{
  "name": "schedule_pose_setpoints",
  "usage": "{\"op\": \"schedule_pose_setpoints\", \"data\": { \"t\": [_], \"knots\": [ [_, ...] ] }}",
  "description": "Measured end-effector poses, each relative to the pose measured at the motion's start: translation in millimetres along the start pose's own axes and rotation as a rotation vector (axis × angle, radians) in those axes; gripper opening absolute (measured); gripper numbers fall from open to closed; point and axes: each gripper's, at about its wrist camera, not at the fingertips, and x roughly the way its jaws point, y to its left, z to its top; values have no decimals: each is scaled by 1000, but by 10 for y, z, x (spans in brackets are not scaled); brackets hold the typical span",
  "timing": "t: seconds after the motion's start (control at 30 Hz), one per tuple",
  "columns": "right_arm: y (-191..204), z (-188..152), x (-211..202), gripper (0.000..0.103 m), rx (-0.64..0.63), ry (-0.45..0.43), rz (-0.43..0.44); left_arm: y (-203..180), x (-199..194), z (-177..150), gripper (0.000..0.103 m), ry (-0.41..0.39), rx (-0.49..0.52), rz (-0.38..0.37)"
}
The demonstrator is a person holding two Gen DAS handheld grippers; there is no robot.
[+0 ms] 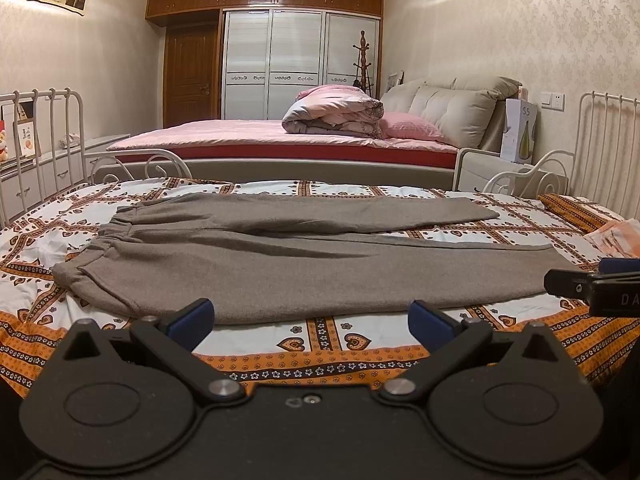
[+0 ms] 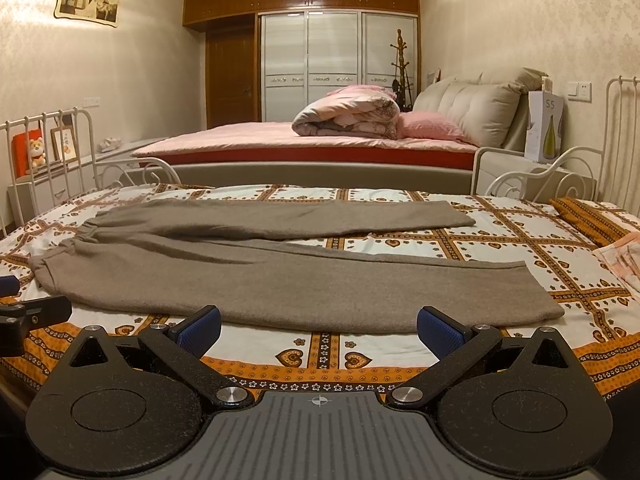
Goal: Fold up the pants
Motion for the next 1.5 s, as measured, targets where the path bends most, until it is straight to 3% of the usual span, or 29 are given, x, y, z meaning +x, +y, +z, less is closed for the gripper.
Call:
{"op": "schedule_pose_setpoints", "data": {
  "t": [0.9, 1.13, 1.3, 1.5],
  "knots": [
    [-6, 3, 5, 103, 3, -1, 3, -14, -2, -5, 97, 1, 3, -1],
    [-17, 26, 7, 103, 12, 2, 29, 36, -20, 79, 97, -10, -1, 28],
    [-38, 242, 79, 103, 7, -29, 119, 336, 70, 308, 97, -7, -90, 34],
    [10, 633, 408, 103, -14, -59, 176, 770, 309, 585, 97, -34, -115, 64]
  ]
}}
